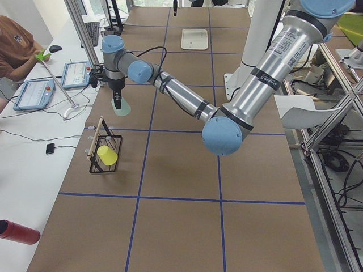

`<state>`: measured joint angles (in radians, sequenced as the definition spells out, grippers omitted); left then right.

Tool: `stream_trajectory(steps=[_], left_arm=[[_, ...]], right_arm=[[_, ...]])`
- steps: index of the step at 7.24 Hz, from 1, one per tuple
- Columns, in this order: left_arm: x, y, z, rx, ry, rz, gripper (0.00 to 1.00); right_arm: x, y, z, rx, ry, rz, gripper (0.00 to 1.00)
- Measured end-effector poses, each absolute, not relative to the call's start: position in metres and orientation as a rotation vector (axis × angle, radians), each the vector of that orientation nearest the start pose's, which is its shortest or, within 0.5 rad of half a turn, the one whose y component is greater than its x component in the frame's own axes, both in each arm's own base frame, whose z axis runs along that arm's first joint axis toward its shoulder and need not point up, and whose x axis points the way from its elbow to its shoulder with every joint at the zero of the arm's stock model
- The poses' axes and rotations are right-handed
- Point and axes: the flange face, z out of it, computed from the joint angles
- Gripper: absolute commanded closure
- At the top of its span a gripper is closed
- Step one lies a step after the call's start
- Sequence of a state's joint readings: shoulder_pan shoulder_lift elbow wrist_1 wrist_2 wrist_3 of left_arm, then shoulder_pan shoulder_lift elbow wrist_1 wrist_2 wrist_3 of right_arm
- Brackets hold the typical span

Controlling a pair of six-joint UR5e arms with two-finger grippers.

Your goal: Left arm grabs green cup and hands to right arm on tray

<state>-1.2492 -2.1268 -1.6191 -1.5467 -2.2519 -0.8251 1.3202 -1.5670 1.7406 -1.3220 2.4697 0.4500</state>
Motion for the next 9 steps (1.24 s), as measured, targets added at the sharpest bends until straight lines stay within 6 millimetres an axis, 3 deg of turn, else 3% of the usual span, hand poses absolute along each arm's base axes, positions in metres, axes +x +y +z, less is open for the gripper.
stream_trajectory(steps=[1,3,4,6,9], left_arm=[[0.165,-0.639,0.297,0.081,0.899,-0.265,1.0],[0.223,-0.586,0.251,-0.014,0.993,-0.286,1.0],[0.239,-0.564,0.229,-0.052,1.037,-0.29,1.0],[0.263,-0.534,0.189,-0.157,1.151,-0.307,1.0],[0.287,-0.495,0.14,-0.298,1.355,-0.355,1.0]], right_arm=[[-0.092,-0.507,0.518,0.069,-0.992,0.02,0.0],[-0.125,-0.516,0.479,0.068,-1.05,0.073,0.0],[-0.142,-0.521,0.458,0.059,-1.079,0.097,0.0],[-0.182,-0.519,0.421,0.036,-1.154,0.129,0.0],[-0.218,-0.501,0.384,0.03,-1.301,0.15,0.01]])
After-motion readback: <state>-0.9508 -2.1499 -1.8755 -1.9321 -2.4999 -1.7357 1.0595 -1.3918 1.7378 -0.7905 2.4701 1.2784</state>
